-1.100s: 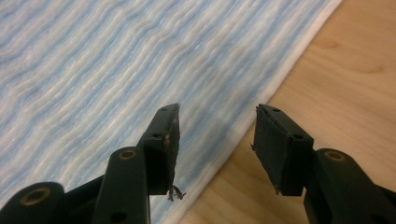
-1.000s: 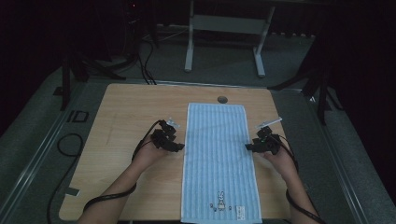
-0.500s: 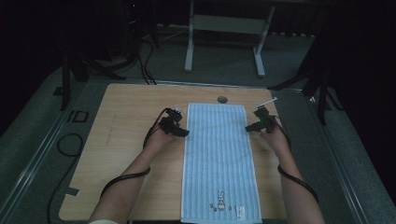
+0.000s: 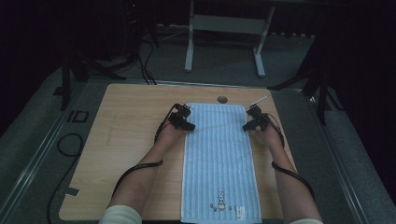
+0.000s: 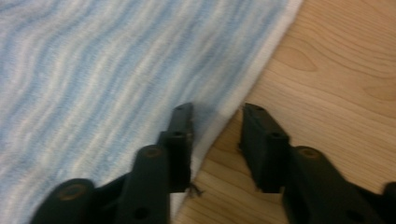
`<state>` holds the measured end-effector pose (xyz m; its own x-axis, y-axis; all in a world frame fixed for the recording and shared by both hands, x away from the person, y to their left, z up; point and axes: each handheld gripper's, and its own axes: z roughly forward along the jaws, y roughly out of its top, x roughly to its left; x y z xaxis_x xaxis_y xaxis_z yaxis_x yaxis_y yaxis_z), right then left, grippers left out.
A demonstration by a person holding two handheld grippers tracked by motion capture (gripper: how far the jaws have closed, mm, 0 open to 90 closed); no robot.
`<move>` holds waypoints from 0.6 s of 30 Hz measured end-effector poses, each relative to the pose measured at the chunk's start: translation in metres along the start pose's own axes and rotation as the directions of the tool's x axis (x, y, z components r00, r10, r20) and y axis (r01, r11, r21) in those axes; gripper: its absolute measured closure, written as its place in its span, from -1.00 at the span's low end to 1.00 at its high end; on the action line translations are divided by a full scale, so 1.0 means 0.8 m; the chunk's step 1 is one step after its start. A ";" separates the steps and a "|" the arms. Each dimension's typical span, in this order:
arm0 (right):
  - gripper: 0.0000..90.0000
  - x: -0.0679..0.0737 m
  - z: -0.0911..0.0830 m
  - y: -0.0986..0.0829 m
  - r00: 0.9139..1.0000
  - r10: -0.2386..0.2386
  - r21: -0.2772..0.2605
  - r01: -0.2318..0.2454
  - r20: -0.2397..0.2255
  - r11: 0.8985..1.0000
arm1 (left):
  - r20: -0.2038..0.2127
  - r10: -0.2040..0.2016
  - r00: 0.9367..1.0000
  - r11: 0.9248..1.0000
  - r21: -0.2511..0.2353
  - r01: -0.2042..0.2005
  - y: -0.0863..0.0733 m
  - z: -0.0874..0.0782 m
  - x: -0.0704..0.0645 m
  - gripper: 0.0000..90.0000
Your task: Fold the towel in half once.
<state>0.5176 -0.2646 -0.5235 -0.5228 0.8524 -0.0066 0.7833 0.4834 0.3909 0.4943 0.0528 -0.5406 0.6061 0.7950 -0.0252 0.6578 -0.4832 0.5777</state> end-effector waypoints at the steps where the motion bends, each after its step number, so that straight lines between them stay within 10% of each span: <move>1: 0.59 0.001 0.000 0.001 1.000 0.000 0.003 0.000 -0.005 1.000 | 0.009 0.004 1.000 1.000 -0.004 -0.004 0.001 0.000 -0.002 0.15; 7: 0.94 0.005 0.000 0.001 1.000 -0.009 0.002 0.009 -0.014 1.000 | 0.068 -0.008 0.998 1.000 0.005 0.008 0.004 0.001 -0.003 0.85; 18: 0.98 0.004 -0.021 0.001 1.000 -0.012 -0.040 0.011 -0.022 0.999 | 0.104 -0.002 0.995 0.999 -0.051 0.007 0.010 -0.029 -0.003 0.93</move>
<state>0.5108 -0.2653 -0.5080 -0.5396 0.8419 0.0086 0.7630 0.4848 0.4275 0.4877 0.0554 -0.5172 0.6484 0.7532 -0.1110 0.6383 -0.4584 0.6184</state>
